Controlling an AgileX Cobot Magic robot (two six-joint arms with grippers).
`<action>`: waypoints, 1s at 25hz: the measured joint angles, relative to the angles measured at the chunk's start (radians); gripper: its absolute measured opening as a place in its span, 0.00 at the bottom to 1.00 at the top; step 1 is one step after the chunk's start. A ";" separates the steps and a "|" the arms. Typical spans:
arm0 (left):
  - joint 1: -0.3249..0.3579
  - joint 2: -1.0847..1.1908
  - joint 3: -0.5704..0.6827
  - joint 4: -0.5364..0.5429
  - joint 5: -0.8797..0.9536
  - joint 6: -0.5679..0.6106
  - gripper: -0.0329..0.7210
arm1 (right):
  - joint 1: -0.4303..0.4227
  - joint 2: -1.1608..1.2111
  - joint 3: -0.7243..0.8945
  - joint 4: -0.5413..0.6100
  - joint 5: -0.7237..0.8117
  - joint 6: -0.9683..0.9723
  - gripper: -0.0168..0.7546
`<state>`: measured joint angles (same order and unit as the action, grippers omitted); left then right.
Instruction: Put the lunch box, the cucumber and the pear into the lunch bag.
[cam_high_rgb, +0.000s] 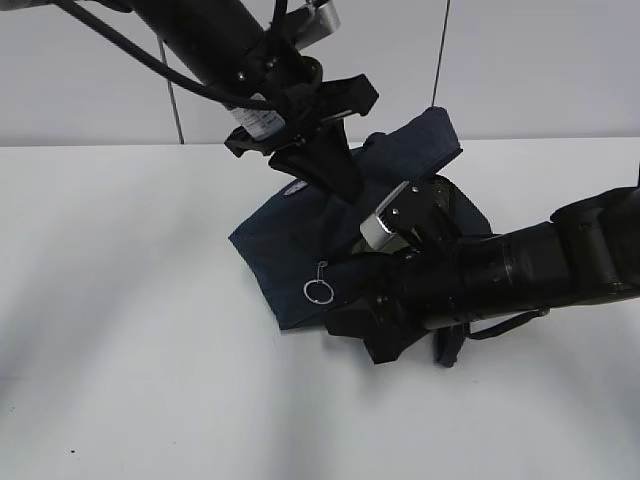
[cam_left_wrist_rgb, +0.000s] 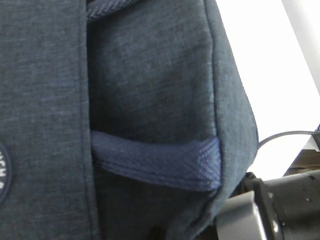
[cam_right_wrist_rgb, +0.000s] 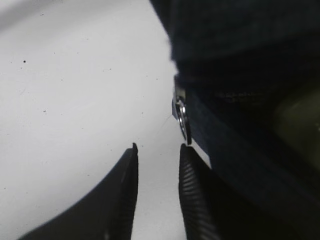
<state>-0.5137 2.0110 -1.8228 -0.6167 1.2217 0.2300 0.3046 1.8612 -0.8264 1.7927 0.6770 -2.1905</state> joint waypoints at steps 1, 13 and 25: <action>0.000 0.000 0.000 -0.001 -0.001 0.000 0.02 | 0.000 0.000 -0.002 0.000 -0.008 0.002 0.33; 0.000 0.001 0.000 -0.012 -0.001 0.000 0.02 | 0.000 0.000 -0.002 0.000 -0.061 0.006 0.33; 0.000 0.016 0.000 -0.046 -0.004 0.000 0.02 | 0.000 -0.058 -0.002 0.000 -0.171 0.025 0.33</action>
<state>-0.5137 2.0270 -1.8228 -0.6629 1.2177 0.2300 0.3046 1.8030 -0.8288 1.7927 0.5063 -2.1660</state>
